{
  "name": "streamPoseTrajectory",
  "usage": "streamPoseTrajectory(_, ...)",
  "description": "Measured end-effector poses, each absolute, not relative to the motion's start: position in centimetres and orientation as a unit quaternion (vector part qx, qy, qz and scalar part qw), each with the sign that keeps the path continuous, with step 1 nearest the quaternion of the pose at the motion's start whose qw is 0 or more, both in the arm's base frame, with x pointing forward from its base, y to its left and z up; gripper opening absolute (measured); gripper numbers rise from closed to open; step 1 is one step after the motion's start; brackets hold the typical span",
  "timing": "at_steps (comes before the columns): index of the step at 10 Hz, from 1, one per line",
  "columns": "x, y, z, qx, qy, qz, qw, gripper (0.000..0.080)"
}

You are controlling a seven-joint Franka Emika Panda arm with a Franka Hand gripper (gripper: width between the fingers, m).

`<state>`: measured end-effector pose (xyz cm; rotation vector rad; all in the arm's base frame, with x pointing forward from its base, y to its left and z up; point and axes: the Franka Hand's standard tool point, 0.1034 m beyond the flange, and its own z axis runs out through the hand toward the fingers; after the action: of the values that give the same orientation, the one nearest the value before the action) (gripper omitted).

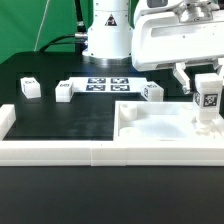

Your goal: Assemble one leg

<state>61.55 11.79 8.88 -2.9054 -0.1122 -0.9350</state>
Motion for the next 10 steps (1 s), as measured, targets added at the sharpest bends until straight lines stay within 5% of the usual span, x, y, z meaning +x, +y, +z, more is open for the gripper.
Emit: streamPoseTrajectory(10, 61.7, 11.5, 7.5, -0.953, -0.034, -0.298, 0.042, 0.029)
